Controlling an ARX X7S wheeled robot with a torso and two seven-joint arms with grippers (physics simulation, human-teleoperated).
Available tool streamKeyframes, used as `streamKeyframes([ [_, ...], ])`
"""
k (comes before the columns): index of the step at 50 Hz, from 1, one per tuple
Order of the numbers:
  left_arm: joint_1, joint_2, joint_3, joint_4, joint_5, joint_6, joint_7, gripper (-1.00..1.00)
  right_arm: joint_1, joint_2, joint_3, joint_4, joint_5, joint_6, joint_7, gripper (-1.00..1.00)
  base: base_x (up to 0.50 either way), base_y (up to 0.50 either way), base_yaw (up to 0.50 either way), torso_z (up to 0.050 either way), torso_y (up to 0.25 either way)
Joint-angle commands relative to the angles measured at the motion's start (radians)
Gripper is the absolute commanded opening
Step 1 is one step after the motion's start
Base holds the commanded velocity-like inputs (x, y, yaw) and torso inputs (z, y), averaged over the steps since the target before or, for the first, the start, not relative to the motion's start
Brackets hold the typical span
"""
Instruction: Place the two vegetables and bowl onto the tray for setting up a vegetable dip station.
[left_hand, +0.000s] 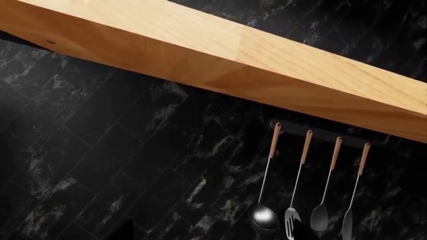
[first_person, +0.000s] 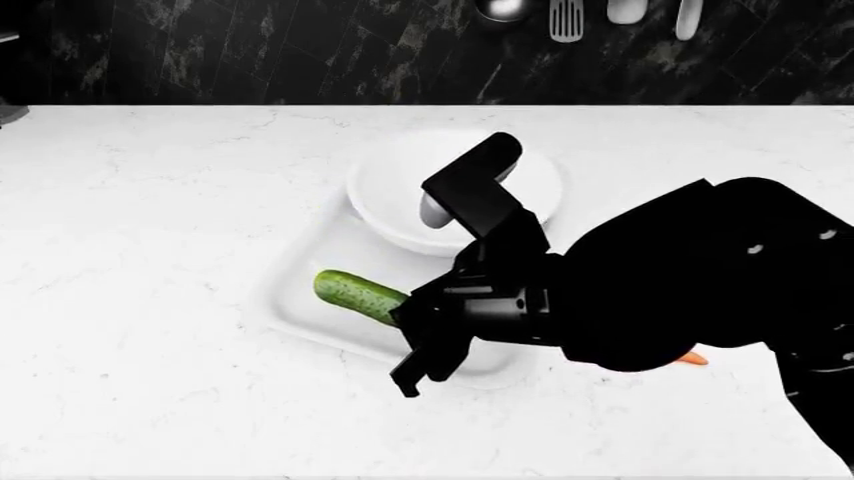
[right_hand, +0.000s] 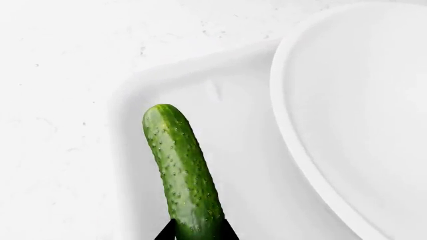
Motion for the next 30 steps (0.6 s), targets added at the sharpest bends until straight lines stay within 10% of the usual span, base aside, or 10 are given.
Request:
streamKeyframes([
  [1, 0.001, 0.0, -0.003, 0.0, -0.001, -0.002, 0.0, 1.0, 0.004, -0.003, 0.002, 0.008, -0.026, -0.001, -0.013, -1.0, 0.0, 0.0, 0.0, 0.0, 0.0],
  [22, 0.005, 0.001, -0.008, 0.003, 0.001, -0.003, 0.0, 1.0, -0.006, -0.007, -0.018, 0.022, -0.049, -0.005, -0.029, -1.0, 0.0, 0.0, 0.0, 0.0, 0.0],
  [23, 0.005, 0.001, -0.009, 0.002, 0.001, -0.004, -0.001, 1.0, -0.006, -0.007, -0.019, 0.021, -0.051, -0.005, -0.029, 1.0, 0.0, 0.0, 0.0, 0.0, 0.0],
  [30, 0.005, 0.001, -0.01, 0.001, 0.002, -0.005, 0.0, 1.0, -0.005, -0.009, -0.02, 0.023, -0.05, -0.009, -0.03, 1.0, 0.0, 0.0, 0.0, 0.0, 0.0],
])
